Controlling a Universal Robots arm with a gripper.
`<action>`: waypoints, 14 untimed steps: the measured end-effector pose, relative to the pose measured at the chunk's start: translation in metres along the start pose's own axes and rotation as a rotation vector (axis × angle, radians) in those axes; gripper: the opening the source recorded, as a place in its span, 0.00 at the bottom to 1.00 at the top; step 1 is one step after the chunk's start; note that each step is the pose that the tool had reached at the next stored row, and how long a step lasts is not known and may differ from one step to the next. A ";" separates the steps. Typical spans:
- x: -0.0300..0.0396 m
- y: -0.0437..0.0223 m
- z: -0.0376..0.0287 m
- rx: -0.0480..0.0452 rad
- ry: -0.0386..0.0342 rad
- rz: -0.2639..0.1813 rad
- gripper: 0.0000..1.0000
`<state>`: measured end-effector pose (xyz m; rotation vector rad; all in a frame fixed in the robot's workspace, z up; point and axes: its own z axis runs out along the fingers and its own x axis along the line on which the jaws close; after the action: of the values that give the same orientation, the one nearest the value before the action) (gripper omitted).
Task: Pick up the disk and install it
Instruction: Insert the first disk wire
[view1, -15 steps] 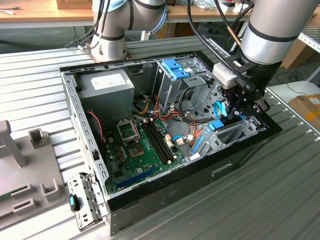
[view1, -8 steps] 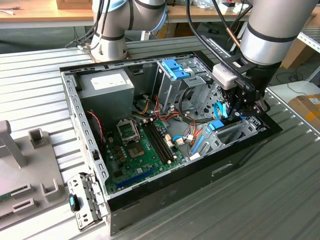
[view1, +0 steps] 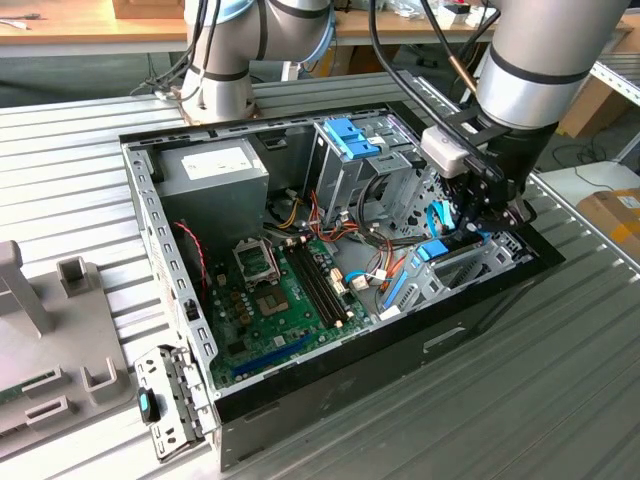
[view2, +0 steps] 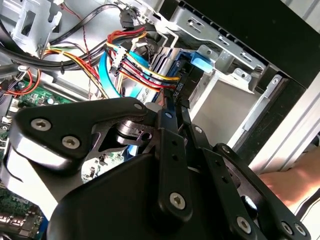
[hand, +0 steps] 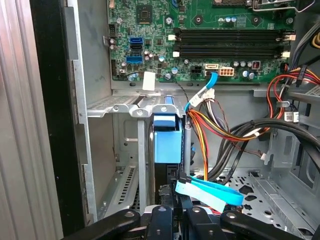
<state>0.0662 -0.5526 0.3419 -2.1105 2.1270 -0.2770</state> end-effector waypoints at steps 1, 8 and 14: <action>-0.0001 -0.0005 0.0000 -0.0001 0.0003 0.000 0.17; -0.0002 -0.0003 0.0016 -0.0001 -0.0020 0.000 0.17; -0.0003 0.0000 0.0028 -0.0001 -0.0024 0.000 0.17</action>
<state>0.0669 -0.5524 0.3392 -2.1094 2.1261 -0.2742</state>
